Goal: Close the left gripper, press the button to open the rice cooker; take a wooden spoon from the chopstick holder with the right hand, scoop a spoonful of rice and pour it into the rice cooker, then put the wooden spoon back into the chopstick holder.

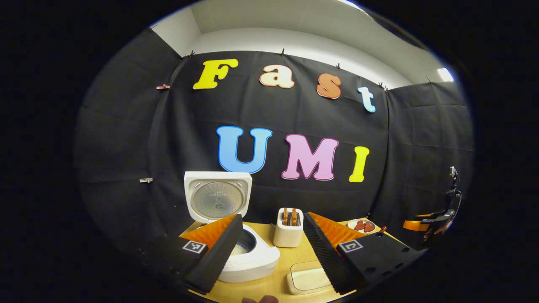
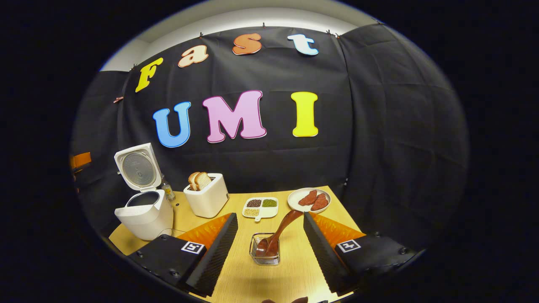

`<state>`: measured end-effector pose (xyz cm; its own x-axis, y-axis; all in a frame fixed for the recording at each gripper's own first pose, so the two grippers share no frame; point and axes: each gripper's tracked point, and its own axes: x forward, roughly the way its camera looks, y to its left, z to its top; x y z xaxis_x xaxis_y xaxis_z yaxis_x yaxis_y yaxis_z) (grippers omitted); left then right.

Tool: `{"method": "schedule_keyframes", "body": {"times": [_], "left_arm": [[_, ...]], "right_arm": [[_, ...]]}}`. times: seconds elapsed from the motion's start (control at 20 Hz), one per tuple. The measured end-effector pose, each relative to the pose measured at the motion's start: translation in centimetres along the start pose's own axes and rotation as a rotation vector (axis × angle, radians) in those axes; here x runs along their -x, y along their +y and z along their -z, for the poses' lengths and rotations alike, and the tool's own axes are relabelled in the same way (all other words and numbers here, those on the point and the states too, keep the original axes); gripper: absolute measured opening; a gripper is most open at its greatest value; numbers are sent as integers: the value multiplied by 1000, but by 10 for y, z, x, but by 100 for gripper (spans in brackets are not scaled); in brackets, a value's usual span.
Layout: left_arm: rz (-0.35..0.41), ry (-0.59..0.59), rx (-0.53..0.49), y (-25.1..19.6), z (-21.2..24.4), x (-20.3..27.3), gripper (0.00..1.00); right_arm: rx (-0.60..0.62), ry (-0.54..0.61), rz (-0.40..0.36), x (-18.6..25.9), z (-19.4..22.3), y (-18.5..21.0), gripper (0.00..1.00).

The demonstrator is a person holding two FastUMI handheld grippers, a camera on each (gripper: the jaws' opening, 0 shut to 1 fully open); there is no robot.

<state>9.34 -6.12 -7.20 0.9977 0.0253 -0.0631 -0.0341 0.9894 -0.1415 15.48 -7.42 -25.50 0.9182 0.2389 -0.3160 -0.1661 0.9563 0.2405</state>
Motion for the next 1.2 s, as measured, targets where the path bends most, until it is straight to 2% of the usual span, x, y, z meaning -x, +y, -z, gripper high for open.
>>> {"method": "schedule_keyframes", "body": {"times": [0.25,0.6,0.8,0.85,0.95,1.1,1.2], "left_arm": [[-109,37,2,0,22,0,95],[-202,89,4,-11,47,6,95],[-259,114,-18,-13,58,18,95],[-277,115,-12,-13,59,21,95],[-314,114,0,-7,62,32,95],[-352,116,14,0,62,45,95],[-366,113,13,5,61,52,95]], "right_arm": [[-17,78,-44,-58,41,-16,97],[-88,196,-122,-118,104,-27,97],[-145,217,-188,-153,117,-19,94],[-150,218,-196,-160,120,-15,89],[-159,228,-229,-170,123,-3,74],[-110,222,-220,-175,129,1,54],[-68,213,-193,-167,130,-3,27]]}}
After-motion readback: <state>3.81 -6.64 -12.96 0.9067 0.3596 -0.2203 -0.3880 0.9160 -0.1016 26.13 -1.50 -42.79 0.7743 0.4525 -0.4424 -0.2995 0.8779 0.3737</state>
